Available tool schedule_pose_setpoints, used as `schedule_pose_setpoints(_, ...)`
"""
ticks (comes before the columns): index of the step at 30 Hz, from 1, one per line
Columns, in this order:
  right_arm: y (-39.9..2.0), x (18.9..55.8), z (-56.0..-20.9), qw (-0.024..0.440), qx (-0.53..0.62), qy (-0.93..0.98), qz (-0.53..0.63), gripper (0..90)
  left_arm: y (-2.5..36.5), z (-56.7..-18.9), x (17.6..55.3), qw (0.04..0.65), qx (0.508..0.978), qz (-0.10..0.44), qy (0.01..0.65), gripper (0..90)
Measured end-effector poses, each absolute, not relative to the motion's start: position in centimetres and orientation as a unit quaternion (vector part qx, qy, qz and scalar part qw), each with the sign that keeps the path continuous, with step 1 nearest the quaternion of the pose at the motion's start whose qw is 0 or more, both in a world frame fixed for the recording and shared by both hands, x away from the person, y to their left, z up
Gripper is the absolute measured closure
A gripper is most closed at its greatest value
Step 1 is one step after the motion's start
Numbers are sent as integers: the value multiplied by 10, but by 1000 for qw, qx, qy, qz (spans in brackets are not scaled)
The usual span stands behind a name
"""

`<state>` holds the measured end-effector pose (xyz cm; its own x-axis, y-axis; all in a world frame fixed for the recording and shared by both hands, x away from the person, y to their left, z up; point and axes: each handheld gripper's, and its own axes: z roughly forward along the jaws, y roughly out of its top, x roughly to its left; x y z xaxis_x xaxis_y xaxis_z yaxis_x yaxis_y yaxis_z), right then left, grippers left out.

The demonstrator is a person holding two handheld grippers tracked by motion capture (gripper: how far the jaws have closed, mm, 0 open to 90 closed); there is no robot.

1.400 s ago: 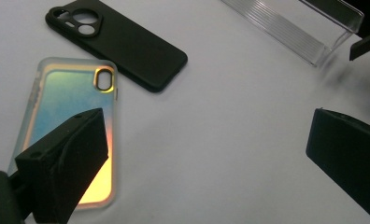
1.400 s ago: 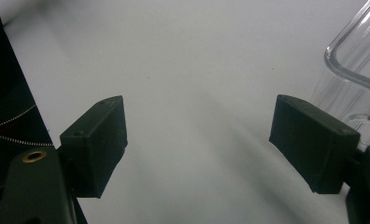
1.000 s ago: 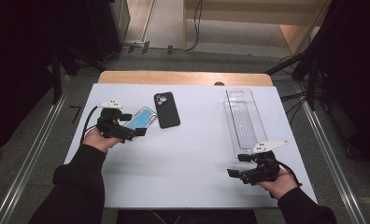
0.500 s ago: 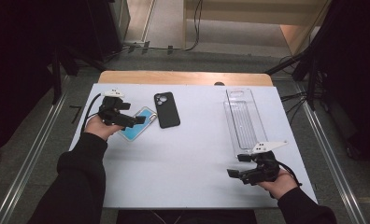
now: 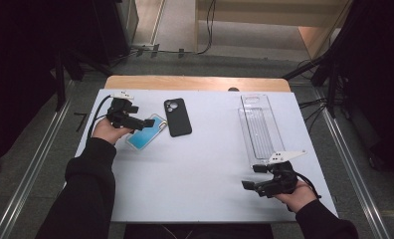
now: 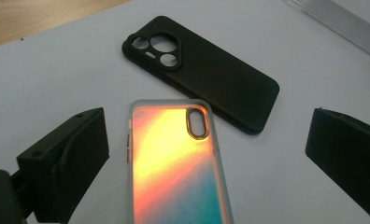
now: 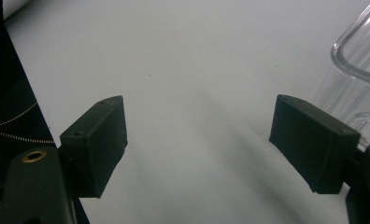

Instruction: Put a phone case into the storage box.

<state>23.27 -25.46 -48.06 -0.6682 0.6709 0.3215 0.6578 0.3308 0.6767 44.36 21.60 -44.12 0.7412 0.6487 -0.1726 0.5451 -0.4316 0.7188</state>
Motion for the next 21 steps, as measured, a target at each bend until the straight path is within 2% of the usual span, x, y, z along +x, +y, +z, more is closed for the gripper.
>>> schedule_pose_setpoints(21,-255,231,-480,6,405,816,411,171,207,-471,444,374,852,75,359,2)
